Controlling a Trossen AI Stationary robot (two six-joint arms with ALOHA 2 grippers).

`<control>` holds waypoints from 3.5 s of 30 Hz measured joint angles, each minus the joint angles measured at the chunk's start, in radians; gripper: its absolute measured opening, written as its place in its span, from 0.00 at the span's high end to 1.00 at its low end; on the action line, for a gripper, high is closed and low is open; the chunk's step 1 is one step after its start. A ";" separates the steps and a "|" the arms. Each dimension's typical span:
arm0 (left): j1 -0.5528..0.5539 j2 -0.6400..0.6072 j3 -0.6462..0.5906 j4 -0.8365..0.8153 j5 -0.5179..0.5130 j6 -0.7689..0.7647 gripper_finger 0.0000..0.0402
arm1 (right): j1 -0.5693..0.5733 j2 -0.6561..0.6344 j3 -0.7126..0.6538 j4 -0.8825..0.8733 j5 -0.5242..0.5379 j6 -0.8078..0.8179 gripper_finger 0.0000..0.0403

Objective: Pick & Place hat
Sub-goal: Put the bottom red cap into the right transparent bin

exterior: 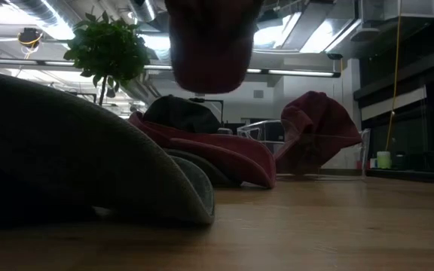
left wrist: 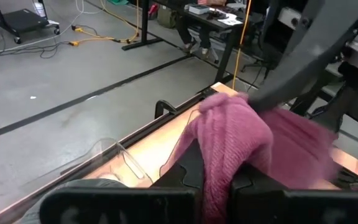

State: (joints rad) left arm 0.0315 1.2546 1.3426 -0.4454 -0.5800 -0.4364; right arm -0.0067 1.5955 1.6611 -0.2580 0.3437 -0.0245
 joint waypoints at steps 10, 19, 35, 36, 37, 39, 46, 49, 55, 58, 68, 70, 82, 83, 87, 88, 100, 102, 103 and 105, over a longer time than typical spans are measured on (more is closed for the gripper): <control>0.005 0.000 0.000 0.027 0.041 -0.014 0.99 | -0.003 0.047 -0.002 -0.025 0.108 -0.020 0.33; 0.006 0.000 0.000 -0.023 0.072 -0.014 0.99 | -0.004 0.037 -0.001 -0.038 0.221 -0.131 0.54; 0.003 0.000 0.000 -0.029 0.137 0.110 0.91 | -0.005 -0.001 -0.001 -0.146 0.195 -0.131 0.98; 0.003 0.000 0.000 -0.030 0.143 0.110 0.89 | -0.005 -0.001 -0.001 -0.146 0.195 -0.131 0.98; 0.003 0.000 0.000 -0.030 0.157 0.110 0.87 | -0.005 -0.001 -0.001 -0.147 0.195 -0.132 0.98; 0.003 0.000 0.000 -0.026 0.192 0.119 0.82 | -0.007 -0.002 -0.001 -0.154 0.195 -0.141 0.99; 0.003 0.000 0.000 -0.014 0.370 0.109 0.61 | -0.055 -0.038 -0.001 -0.223 0.161 -0.144 0.99; 0.003 0.000 0.000 -0.014 0.415 0.109 0.54 | -0.088 -0.079 -0.001 -0.249 0.112 -0.143 0.99; 0.002 0.000 0.000 -0.014 0.454 0.108 0.50 | -0.167 -0.164 -0.001 -0.373 0.034 -0.141 0.99; 0.003 0.000 0.000 -0.014 0.453 0.107 0.50 | -0.200 -0.202 -0.001 -0.434 0.014 -0.141 1.00; 0.003 0.000 0.000 0.011 0.448 0.107 0.52 | -0.290 -0.262 -0.001 -0.545 -0.065 -0.222 1.00; 0.003 0.000 0.000 0.014 0.447 0.107 0.52 | -0.312 -0.264 -0.001 -0.557 -0.099 -0.242 1.00; -0.025 0.000 0.000 0.012 0.444 0.107 0.52 | -0.430 -0.270 0.000 -0.638 -0.209 -0.279 0.99; -0.026 0.000 0.000 0.012 0.444 0.107 0.52 | -0.439 -0.270 -0.001 -0.640 -0.213 -0.282 0.99; -0.034 0.000 0.000 0.012 0.444 0.107 0.52 | -0.461 -0.281 -0.036 -0.640 -0.264 -0.303 0.98; -0.037 0.000 0.000 0.012 0.444 0.107 0.52 | -0.468 -0.289 -0.060 -0.635 -0.270 -0.307 0.98; -0.046 0.000 0.000 0.012 0.444 0.080 0.52 | -0.521 -0.424 -0.369 -0.428 -0.343 -0.381 0.98; -0.046 0.000 0.000 0.017 0.444 0.079 0.52 | -0.539 -0.437 -0.402 -0.425 -0.391 -0.394 0.98; -0.046 0.000 0.000 0.019 0.444 0.075 0.52 | -0.546 -0.444 -0.419 -0.420 -0.417 -0.402 0.97; -0.046 0.000 0.000 0.024 0.444 0.059 0.52 | -0.562 -0.451 -0.450 -0.413 -0.468 -0.422 0.97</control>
State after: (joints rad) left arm -0.0147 1.2545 1.3430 -0.4210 -0.1364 -0.3774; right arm -0.5682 1.1448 1.2111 -0.6707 -0.1240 -0.4466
